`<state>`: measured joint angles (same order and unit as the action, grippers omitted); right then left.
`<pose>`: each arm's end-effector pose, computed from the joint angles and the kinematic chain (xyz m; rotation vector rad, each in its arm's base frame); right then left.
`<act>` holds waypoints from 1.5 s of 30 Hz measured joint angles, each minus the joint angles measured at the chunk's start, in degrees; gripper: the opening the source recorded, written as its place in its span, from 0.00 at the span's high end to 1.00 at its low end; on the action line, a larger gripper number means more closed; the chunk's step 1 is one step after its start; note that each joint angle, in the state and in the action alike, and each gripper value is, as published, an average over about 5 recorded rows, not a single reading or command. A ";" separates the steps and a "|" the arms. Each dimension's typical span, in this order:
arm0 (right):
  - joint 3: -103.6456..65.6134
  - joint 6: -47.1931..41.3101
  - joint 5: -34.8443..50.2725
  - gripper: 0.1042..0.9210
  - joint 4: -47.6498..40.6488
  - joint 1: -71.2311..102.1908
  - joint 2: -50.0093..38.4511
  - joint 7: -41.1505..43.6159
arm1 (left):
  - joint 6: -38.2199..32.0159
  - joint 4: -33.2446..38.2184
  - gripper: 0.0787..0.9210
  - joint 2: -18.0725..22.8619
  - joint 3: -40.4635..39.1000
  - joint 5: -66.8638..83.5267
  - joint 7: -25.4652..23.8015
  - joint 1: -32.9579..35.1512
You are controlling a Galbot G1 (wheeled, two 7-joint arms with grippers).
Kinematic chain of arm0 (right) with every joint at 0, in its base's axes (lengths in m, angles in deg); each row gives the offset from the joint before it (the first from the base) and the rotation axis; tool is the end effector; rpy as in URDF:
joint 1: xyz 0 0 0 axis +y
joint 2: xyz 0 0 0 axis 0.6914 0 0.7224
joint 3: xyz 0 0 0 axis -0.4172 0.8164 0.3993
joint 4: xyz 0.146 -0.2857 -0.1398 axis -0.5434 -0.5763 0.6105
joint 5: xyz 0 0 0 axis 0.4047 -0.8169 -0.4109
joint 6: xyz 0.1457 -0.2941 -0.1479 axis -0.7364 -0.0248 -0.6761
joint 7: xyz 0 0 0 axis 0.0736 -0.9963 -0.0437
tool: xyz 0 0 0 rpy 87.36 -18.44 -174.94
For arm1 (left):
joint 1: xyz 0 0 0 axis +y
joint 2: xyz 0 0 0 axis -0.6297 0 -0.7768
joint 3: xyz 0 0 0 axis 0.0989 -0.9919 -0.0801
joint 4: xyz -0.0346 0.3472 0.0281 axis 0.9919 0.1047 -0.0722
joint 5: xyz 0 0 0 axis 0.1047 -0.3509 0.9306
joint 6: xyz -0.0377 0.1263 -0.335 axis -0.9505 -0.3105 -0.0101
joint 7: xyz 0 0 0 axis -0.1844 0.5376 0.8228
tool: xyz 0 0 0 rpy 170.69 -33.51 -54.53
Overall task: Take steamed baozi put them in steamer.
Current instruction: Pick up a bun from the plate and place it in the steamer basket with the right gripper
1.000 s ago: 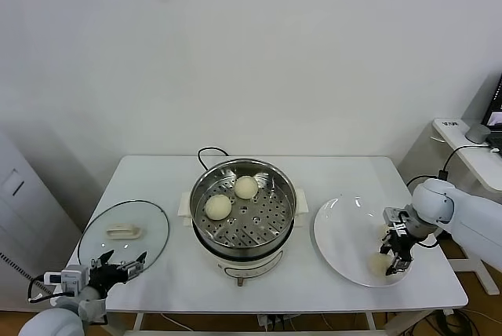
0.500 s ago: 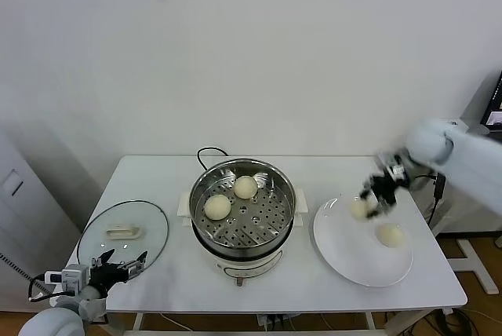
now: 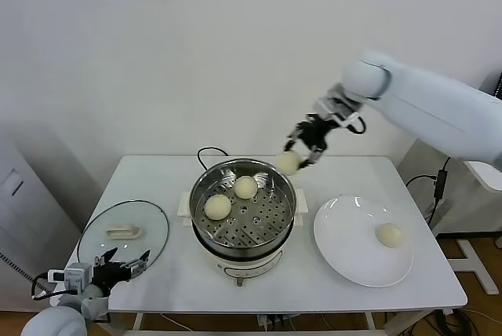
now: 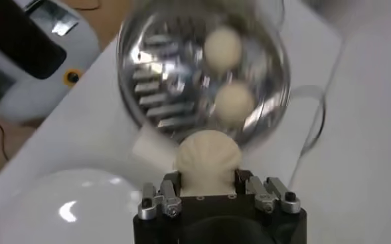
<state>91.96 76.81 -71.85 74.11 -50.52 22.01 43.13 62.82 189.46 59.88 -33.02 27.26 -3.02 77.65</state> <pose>0.5677 0.0428 0.0329 2.0929 -1.0556 1.9046 0.2230 0.1243 -0.2770 -0.0875 -2.5467 -0.0321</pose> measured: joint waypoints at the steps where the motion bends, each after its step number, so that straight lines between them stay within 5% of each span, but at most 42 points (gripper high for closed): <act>1: 0.04 1.15 -0.29 0.51 0.31 0.11 0.94 0.04 | -0.01 0.01 0.12 0.01 0.01 0.00 0.00 -0.01; 29: -1.28 18.39 -18.01 0.51 4.69 11.29 11.14 0.47 | -0.19 -0.62 0.12 -0.19 0.01 0.01 -0.12 -0.14; 45: -3.63 20.27 -24.75 0.14 3.87 15.24 11.54 -0.43 | -0.35 -0.89 0.12 -0.30 0.07 0.10 -0.23 -0.13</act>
<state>88.33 97.09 -96.60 77.97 -35.28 33.55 42.71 62.47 188.57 59.59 -32.96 27.36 -3.25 77.52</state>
